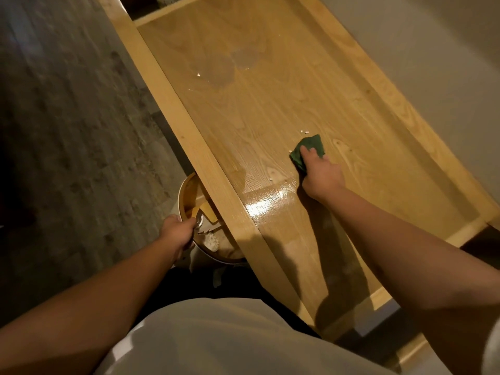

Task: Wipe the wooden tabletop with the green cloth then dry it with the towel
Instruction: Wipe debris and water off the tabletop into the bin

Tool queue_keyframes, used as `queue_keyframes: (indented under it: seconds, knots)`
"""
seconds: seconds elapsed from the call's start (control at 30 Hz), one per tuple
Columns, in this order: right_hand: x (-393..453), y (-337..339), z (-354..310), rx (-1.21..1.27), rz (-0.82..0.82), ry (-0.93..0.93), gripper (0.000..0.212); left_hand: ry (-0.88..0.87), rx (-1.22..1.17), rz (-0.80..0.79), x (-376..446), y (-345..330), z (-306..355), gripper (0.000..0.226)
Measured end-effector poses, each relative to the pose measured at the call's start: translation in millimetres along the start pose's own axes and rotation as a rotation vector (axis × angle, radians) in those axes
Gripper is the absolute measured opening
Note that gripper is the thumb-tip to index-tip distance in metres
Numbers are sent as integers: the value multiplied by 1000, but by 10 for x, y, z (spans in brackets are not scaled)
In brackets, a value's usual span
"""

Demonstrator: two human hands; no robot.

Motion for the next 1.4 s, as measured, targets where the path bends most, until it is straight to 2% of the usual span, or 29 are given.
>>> queue_keyframes:
  seconds: [0.27, 0.5, 0.8, 1.0, 1.1, 1.27, 1.4]
  knots:
    - [-215, -196, -624, -57, -16, 197, 66, -32, 72, -9, 19, 11, 4, 21]
    - [-328, -280, -941, -28, 2, 294, 56, -69, 60, -1, -42, 18, 33, 22]
    - [-636, -515, -1464, -1, -73, 368, 58, -62, 56, -50, -111, 43, 72, 20]
    - [-894, -635, -1815, 107, -113, 510, 52, -109, -4, -27, -84, 34, 35, 18]
    - [-820, -557, -1749, 340, -141, 388, 43, -100, -21, 0, -70, 75, 8, 16]
    - [-667, -422, -1566, 913, -543, 206, 34, -83, -56, 8, -47, 148, 12, 14]
    - [-631, -394, -1324, 1320, -693, -29, 28, -85, -52, -14, -43, 159, 71, 13]
Point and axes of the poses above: each hand's wrist, its own x-axis towards the middle knuckle, its own y-axis out of the back of the hand, z = x × y, the point moved 5 cm from there along x, towards the middle knuckle, and after that the axes turned 10 degrees about -y, right-handed, at the moved point
